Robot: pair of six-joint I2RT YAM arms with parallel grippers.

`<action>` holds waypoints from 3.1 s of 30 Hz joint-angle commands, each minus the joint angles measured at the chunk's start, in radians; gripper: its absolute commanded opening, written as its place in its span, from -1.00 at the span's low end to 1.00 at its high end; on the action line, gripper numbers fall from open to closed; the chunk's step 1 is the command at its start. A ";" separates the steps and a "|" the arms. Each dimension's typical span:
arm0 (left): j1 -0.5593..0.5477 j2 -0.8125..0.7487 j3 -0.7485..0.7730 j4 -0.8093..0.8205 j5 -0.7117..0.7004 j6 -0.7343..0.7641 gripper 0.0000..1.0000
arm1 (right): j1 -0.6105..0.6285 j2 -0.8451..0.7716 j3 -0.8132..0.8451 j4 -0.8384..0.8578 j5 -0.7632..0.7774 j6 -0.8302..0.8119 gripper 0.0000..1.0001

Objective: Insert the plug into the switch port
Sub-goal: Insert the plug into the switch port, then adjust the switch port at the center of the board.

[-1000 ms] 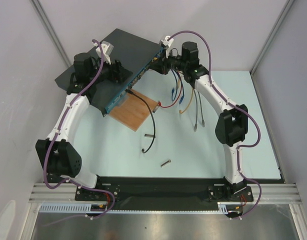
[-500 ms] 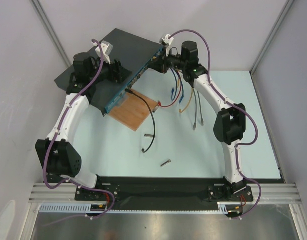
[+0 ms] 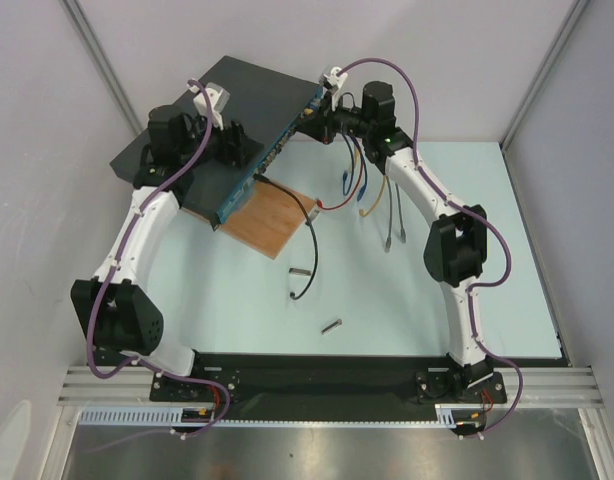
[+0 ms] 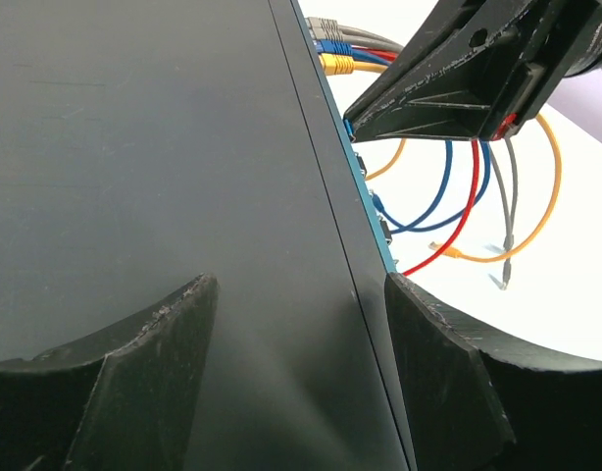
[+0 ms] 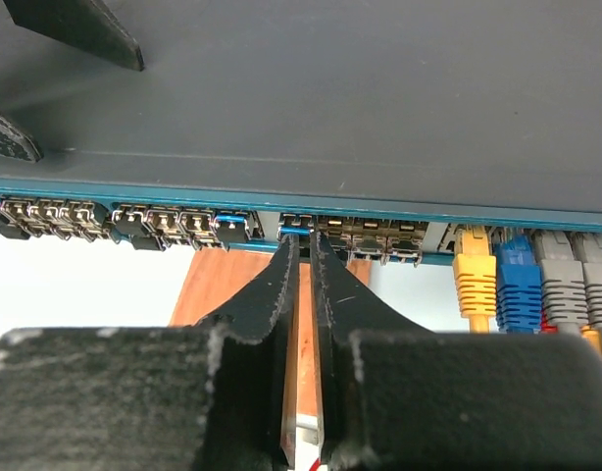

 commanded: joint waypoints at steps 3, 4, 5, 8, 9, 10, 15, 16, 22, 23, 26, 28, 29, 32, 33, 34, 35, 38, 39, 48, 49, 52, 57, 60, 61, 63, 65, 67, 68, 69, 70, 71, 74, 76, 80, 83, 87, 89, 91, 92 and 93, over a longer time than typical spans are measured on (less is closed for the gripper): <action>-0.006 -0.024 0.002 -0.133 -0.017 0.040 0.51 | 0.111 -0.048 -0.104 0.144 0.068 -0.058 -0.68; -0.006 -0.030 0.003 -0.136 -0.011 0.051 0.53 | 0.092 -0.105 -0.174 0.144 0.065 -0.061 -0.64; -0.006 -0.039 0.014 -0.146 0.013 0.088 0.58 | 0.081 -0.139 -0.204 0.144 0.055 -0.066 -0.59; -0.026 -0.061 0.077 -0.270 0.035 0.239 0.90 | 0.041 -0.251 -0.288 0.104 0.045 -0.087 -0.33; -0.036 -0.071 0.088 -0.306 0.024 0.290 0.97 | 0.032 -0.272 -0.300 0.090 0.043 -0.090 -0.18; -0.063 -0.082 0.092 -0.375 0.006 0.344 0.99 | 0.024 -0.292 -0.307 0.077 0.043 -0.086 -0.11; -0.224 -0.227 -0.013 -0.472 -0.332 0.669 1.00 | -0.043 -0.360 -0.300 0.021 0.063 -0.003 0.38; -0.293 -0.254 -0.053 -0.438 -0.415 0.712 0.99 | -0.051 -0.366 -0.299 0.015 0.068 0.005 0.40; -0.440 -0.351 -0.358 -0.176 -0.876 0.928 1.00 | -0.117 -0.368 -0.304 -0.043 0.088 0.060 0.53; -0.445 -0.351 -0.377 -0.138 -0.923 0.944 1.00 | -0.125 -0.368 -0.305 -0.046 0.094 0.069 0.53; -0.451 -0.344 -0.453 0.029 -1.077 1.019 0.99 | -0.146 -0.381 -0.323 -0.052 0.095 0.080 0.54; -0.454 -0.344 -0.512 0.141 -1.140 1.083 0.96 | -0.148 -0.397 -0.342 -0.054 0.101 0.062 0.54; -0.456 -0.343 -0.526 0.165 -1.151 1.097 0.93 | -0.148 -0.398 -0.346 -0.054 0.101 0.058 0.54; -0.456 -0.340 -0.582 0.241 -1.198 1.154 0.73 | -0.151 -0.404 -0.360 -0.089 0.117 0.054 0.54; -0.456 -0.346 -0.599 0.274 -1.205 1.172 0.68 | -0.154 -0.404 -0.365 -0.092 0.121 0.058 0.55; -0.456 -0.351 -0.618 0.284 -1.209 1.177 0.50 | -0.159 -0.404 -0.366 -0.092 0.127 0.066 0.54; -0.456 -0.354 -0.624 0.288 -1.217 1.180 0.41 | -0.169 -0.404 -0.368 -0.094 0.129 0.074 0.55; -0.453 -0.371 -0.647 0.298 -1.231 1.197 0.07 | -0.182 -0.404 -0.368 -0.100 0.120 0.080 0.54; -0.450 -0.377 -0.653 0.296 -1.235 1.203 -0.03 | -0.186 -0.406 -0.369 -0.102 0.115 0.080 0.54; -0.335 -0.470 -0.699 0.241 -1.221 1.248 -0.99 | -0.191 -0.440 -0.419 -0.141 0.062 0.043 0.50; -0.323 -0.479 -0.711 0.239 -1.212 1.260 -0.99 | -0.189 -0.441 -0.428 -0.147 0.052 0.039 0.49; -0.283 -0.524 -0.739 0.236 -1.192 1.286 -0.99 | -0.191 -0.455 -0.442 -0.166 0.043 0.023 0.49; -0.238 -0.614 -0.768 0.200 -1.159 1.308 -1.00 | -0.189 -0.480 -0.477 -0.175 0.006 0.014 0.47; -0.232 -0.634 -0.773 0.183 -1.143 1.303 -0.99 | -0.186 -0.492 -0.491 -0.186 -0.017 -0.020 0.47; -0.232 -0.633 -0.774 0.155 -1.145 1.294 -0.99 | -0.183 -0.493 -0.494 -0.189 -0.017 -0.027 0.47; -0.230 -0.628 -0.770 0.134 -1.134 1.277 -0.99 | -0.180 -0.501 -0.500 -0.197 -0.023 -0.040 0.47; -0.233 -0.625 -0.744 0.114 -1.119 1.233 -0.82 | -0.177 -0.510 -0.501 -0.207 -0.027 -0.055 0.46; -0.241 -0.604 -0.696 0.049 -1.096 1.168 -0.30 | -0.163 -0.524 -0.504 -0.227 -0.037 -0.076 0.45; -0.243 -0.595 -0.676 0.026 -1.088 1.144 -0.15 | -0.157 -0.529 -0.503 -0.252 -0.041 -0.095 0.43; -0.244 -0.590 -0.656 -0.038 -1.055 1.092 0.06 | -0.142 -0.539 -0.504 -0.267 -0.044 -0.127 0.42; -0.244 -0.584 -0.620 -0.058 -1.038 1.062 0.17 | -0.134 -0.547 -0.512 -0.296 -0.043 -0.147 0.40; -0.246 -0.584 -0.598 -0.089 -1.012 1.030 0.27 | -0.123 -0.552 -0.517 -0.313 -0.043 -0.162 0.34; -0.249 -0.593 -0.529 -0.172 -0.898 0.921 0.52 | -0.094 -0.575 -0.552 -0.373 -0.050 -0.221 0.22; -0.249 -0.613 -0.482 -0.222 -0.788 0.840 0.65 | -0.065 -0.591 -0.570 -0.425 -0.050 -0.286 0.11; -0.249 -0.670 -0.417 -0.285 -0.608 0.694 0.75 | 0.004 -0.584 -0.589 -0.503 -0.001 -0.374 -0.17; -0.249 -0.713 -0.394 -0.256 -0.505 0.593 0.77 | 0.060 -0.556 -0.626 -0.471 0.087 -0.371 -0.34; -0.249 -0.708 -0.334 -0.224 -0.491 0.469 0.78 | 0.087 -0.492 -0.675 -0.346 0.234 -0.270 -0.56; -0.249 -0.684 -0.291 -0.224 -0.497 0.441 0.78 | 0.098 -0.433 -0.675 -0.272 0.287 -0.213 -0.60; -0.247 -0.674 -0.267 -0.218 -0.491 0.401 0.79 | 0.099 -0.380 -0.663 -0.206 0.353 -0.176 -0.60; -0.247 -0.668 -0.260 -0.213 -0.485 0.383 0.79 | 0.099 -0.356 -0.661 -0.182 0.365 -0.158 -0.59; -0.249 -0.665 -0.256 -0.207 -0.467 0.354 0.79 | 0.101 -0.302 -0.655 -0.155 0.391 -0.128 -0.58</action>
